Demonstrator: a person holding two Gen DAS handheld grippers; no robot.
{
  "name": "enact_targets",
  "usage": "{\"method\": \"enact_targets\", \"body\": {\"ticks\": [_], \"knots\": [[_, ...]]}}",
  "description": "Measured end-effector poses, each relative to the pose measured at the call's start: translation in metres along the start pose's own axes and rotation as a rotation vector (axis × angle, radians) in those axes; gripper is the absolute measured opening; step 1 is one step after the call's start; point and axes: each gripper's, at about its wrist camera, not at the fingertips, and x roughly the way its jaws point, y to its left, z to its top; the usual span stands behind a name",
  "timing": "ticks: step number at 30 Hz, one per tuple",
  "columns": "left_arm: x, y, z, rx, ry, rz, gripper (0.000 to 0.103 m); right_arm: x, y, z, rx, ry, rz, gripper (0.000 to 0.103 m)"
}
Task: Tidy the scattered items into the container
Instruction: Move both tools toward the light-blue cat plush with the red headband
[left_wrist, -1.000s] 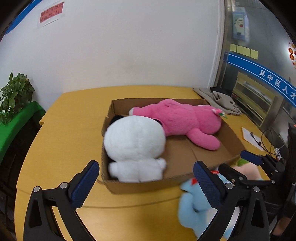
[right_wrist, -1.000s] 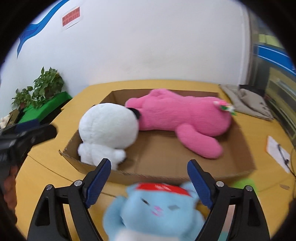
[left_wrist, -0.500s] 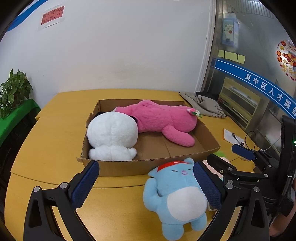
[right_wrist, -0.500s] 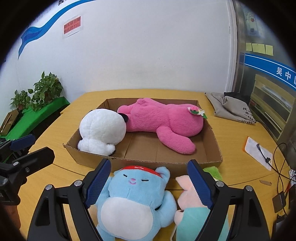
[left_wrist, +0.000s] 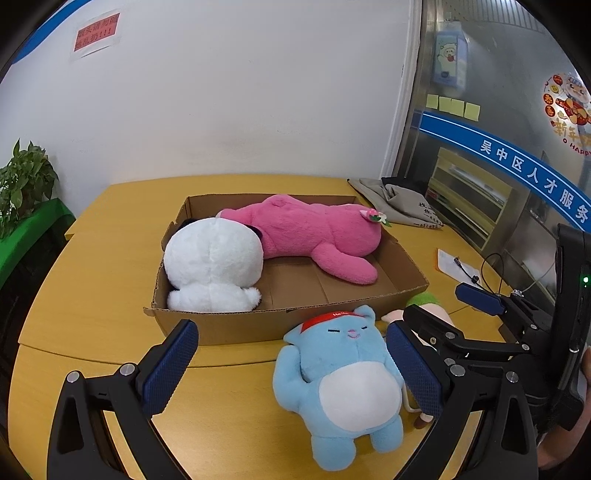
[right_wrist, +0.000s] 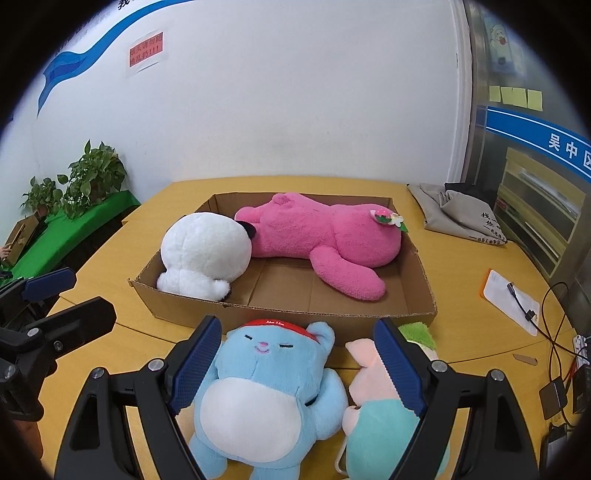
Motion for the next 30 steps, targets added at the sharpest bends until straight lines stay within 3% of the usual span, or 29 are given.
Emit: {"method": "enact_targets", "body": {"ticks": [17, 23, 27, 30], "knots": [[0.011, 0.007, -0.010, -0.016, 0.045, -0.013, 0.103, 0.007, -0.002, -0.011, 0.013, 0.022, 0.029, 0.085], [0.034, 0.021, -0.024, -0.048, 0.102, -0.035, 0.103, 0.035, 0.001, -0.036, 0.021, 0.113, 0.077, 0.085], [0.058, 0.039, -0.043, -0.097, 0.165, -0.050, 0.103, 0.067, 0.022, -0.066, -0.062, 0.200, 0.118, 0.085], [0.068, 0.053, -0.056, -0.123, 0.199, -0.045, 0.103, 0.077, 0.033, -0.078, -0.074, 0.206, 0.196, 0.085]]}}
